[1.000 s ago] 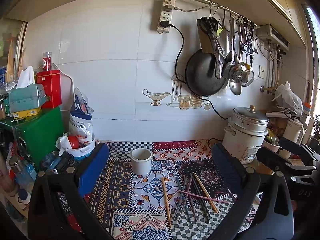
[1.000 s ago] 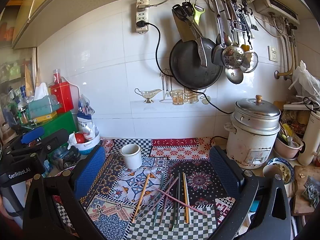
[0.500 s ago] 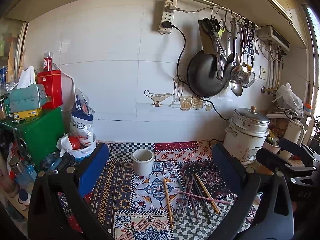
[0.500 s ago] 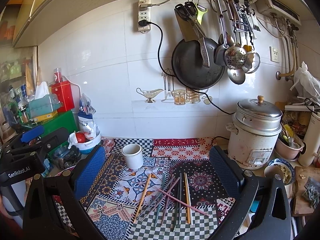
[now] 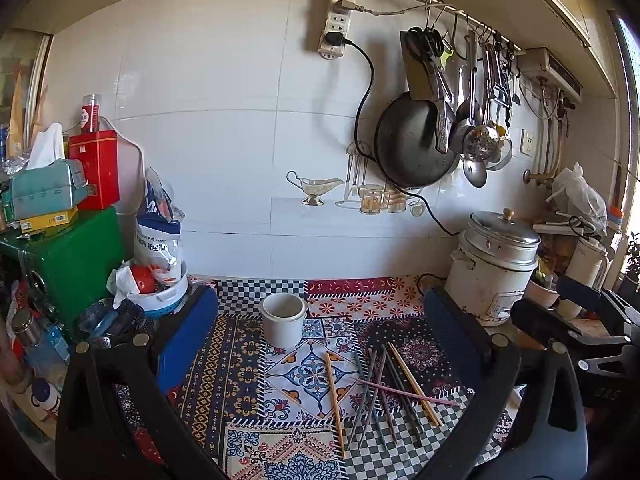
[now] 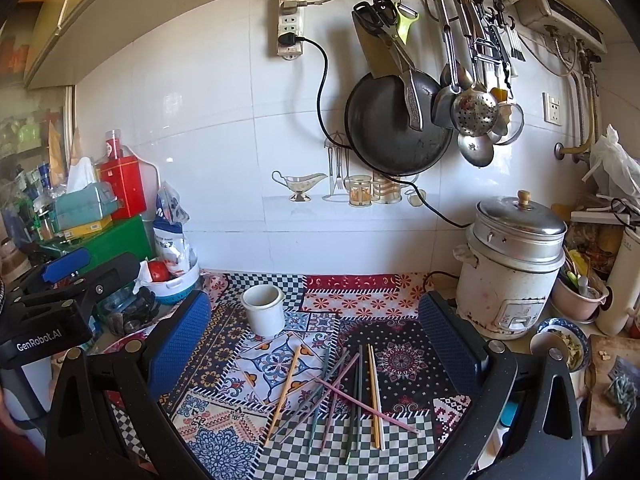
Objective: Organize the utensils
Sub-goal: 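Grasp the orange chopstick with the left tool while the right tool grasps a pink chopstick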
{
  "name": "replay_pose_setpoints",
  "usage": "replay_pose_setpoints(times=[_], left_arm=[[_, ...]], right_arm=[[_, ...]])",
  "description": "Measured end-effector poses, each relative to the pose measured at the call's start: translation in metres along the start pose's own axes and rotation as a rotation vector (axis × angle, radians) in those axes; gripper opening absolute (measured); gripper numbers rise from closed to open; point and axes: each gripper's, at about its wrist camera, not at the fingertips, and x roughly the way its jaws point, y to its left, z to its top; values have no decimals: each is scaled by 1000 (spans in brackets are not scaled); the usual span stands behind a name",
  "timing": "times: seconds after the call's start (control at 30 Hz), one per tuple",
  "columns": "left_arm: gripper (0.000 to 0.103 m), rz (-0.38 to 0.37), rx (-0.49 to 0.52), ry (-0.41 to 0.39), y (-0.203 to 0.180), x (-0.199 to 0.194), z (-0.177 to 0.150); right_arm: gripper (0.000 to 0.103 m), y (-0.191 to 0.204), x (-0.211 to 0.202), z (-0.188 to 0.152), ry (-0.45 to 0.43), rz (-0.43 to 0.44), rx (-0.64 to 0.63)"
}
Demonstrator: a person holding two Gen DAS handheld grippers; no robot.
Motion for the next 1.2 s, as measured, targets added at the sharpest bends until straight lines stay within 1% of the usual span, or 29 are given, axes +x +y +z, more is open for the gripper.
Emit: replay_pose_setpoints(times=[0.17, 0.33, 0.53, 0.63, 0.67, 0.7, 0.77, 0.87, 0.9, 0.93, 1.0, 1.07, 1.13, 1.2], left_arm=[[103, 9, 0, 45, 1, 19, -6], [103, 27, -5, 131, 5, 54, -21], [103, 59, -19, 275, 16, 110, -49], [103, 68, -39, 381, 24, 144, -70], [101, 70, -50, 417, 27, 155, -76], [99, 70, -65, 450, 31, 165, -83], [92, 83, -86, 514, 36, 184, -97], [86, 120, -62, 595, 38, 209, -116], [85, 125, -52, 622, 38, 217, -122], [82, 122, -50, 652, 38, 224, -127], [78, 105, -51, 713, 37, 237, -138], [73, 75, -56, 773, 33, 249, -147], [71, 54, -49, 813, 27, 259, -154], [68, 40, -23, 842, 18, 268, -159]], right_arm=[[103, -6, 12, -3, 27, -19, 3], [103, -20, 34, -13, 85, -51, 7], [103, -45, 77, -37, 217, -100, 16], [103, -58, 103, -55, 295, -118, 1], [103, -62, 112, -61, 327, -117, -7], [103, -66, 122, -68, 359, -112, -14], [103, -73, 139, -79, 429, -89, -28], [99, -83, 168, -96, 536, -41, -41], [96, -86, 176, -101, 566, -26, -43], [95, -89, 183, -107, 592, -8, -42], [87, -95, 197, -115, 641, 28, -37], [82, -100, 210, -122, 685, 61, -33], [78, -102, 222, -127, 717, 86, -42], [72, -103, 230, -131, 746, 125, -55]])
